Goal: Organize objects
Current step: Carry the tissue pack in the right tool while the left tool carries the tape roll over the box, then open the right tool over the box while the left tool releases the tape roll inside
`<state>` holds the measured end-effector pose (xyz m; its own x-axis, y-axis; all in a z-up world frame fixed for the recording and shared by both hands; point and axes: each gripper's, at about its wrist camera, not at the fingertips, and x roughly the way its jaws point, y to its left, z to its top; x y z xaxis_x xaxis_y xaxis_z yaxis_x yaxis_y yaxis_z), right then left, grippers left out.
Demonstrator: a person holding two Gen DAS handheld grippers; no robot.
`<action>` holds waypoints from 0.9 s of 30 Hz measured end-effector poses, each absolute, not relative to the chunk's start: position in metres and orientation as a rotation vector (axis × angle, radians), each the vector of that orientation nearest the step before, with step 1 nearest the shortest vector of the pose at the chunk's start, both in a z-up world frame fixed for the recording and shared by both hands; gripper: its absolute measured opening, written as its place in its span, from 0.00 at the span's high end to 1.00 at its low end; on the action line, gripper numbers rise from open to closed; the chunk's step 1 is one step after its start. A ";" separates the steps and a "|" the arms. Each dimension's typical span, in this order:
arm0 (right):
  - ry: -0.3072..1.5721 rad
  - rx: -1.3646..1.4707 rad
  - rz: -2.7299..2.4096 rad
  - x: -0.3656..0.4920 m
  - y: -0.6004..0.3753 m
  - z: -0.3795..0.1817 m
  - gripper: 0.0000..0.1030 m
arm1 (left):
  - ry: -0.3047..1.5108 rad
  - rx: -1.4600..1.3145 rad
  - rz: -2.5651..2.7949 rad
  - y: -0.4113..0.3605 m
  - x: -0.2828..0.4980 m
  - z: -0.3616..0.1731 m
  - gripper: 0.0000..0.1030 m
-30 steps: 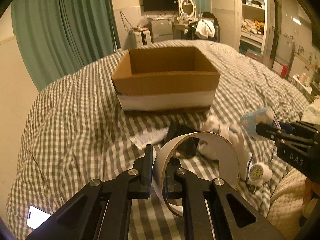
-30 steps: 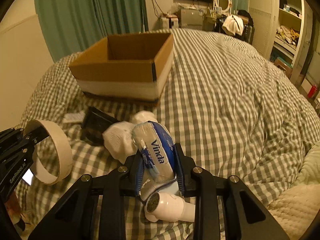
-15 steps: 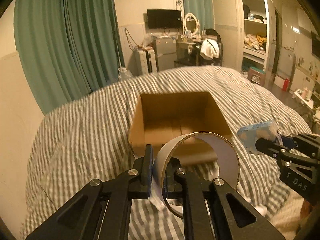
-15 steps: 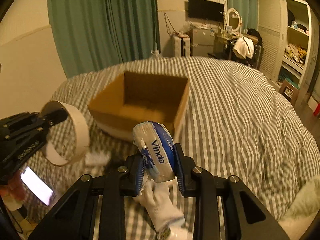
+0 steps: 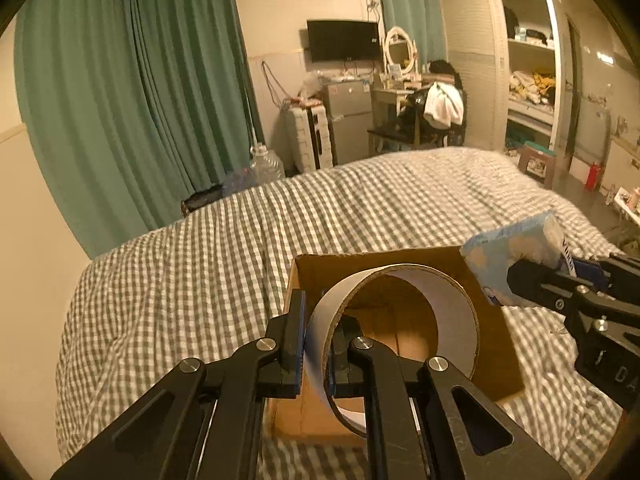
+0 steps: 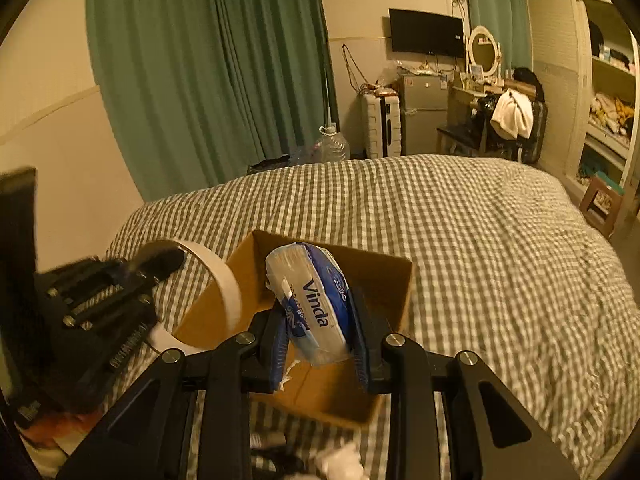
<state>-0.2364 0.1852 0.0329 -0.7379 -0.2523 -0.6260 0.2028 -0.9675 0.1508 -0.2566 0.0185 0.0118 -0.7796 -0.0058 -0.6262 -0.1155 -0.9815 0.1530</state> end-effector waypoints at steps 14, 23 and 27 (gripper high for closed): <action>-0.182 1.204 -2.626 -0.309 0.193 -0.044 0.74 | 0.373 -1.239 2.756 0.034 -0.299 -0.064 0.92; -0.166 1.181 -2.677 -0.292 0.194 -0.030 0.38 | 0.409 -1.370 2.639 0.040 -0.284 -0.076 0.23; -0.227 1.158 -2.693 -0.281 0.202 -0.016 0.32 | 0.442 -1.322 2.674 0.039 -0.267 -0.058 0.14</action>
<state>-0.2814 0.2023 -0.0164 -0.6725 -0.2432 -0.6990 0.1231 -0.9681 0.2185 -0.2675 0.0387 -0.0576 -0.6093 -0.0169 -0.7928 -0.2392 -0.9493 0.2041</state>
